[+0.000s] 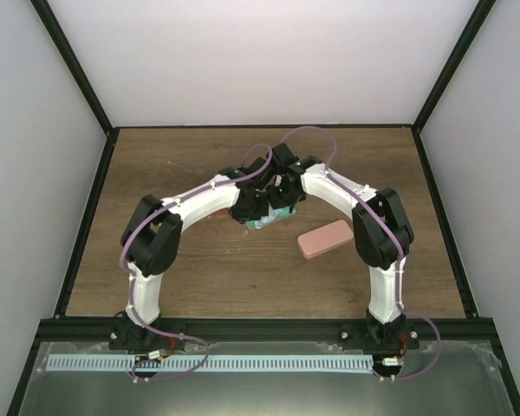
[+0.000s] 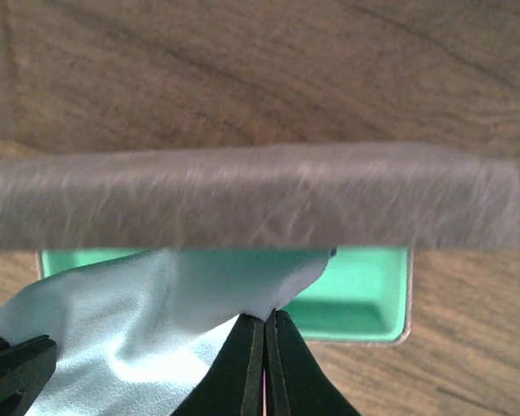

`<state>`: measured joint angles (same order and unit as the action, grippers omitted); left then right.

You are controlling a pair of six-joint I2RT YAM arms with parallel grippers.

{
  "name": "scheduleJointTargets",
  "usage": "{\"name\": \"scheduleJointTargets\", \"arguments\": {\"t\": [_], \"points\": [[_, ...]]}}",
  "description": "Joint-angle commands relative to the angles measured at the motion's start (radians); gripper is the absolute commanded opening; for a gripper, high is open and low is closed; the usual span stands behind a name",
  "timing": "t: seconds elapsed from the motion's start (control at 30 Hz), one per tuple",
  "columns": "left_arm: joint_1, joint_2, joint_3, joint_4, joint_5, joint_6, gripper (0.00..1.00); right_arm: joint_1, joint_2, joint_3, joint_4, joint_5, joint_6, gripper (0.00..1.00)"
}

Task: Organize the sunglasses
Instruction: Pick up the glasses cleaning cloth from the center of the board, then place the glasses cleaning cloth in the sunglasses case.

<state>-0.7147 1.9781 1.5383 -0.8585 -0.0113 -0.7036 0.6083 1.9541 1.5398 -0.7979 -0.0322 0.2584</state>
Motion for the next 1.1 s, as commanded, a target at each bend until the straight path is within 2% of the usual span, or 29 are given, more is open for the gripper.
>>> {"name": "scheduleJointTargets", "arguments": {"t": [0.0, 0.2, 0.53, 1.07], "points": [[0.006, 0.064, 0.090, 0.057, -0.007, 0.037, 0.04, 0.036, 0.058, 0.090, -0.011, -0.004, -0.028, 0.01], [0.025, 0.101, 0.114, 0.071, 0.015, 0.037, 0.04, 0.025, 0.103, 0.140, -0.022, -0.010, -0.031, 0.01], [0.031, 0.135, 0.088, 0.091, 0.048, 0.037, 0.04, 0.001, 0.115, 0.117, -0.013, -0.021, -0.028, 0.01], [0.037, 0.161, 0.093, 0.093, 0.016, 0.031, 0.05, -0.031, 0.144, 0.101, -0.015, -0.034, -0.028, 0.01]]}}
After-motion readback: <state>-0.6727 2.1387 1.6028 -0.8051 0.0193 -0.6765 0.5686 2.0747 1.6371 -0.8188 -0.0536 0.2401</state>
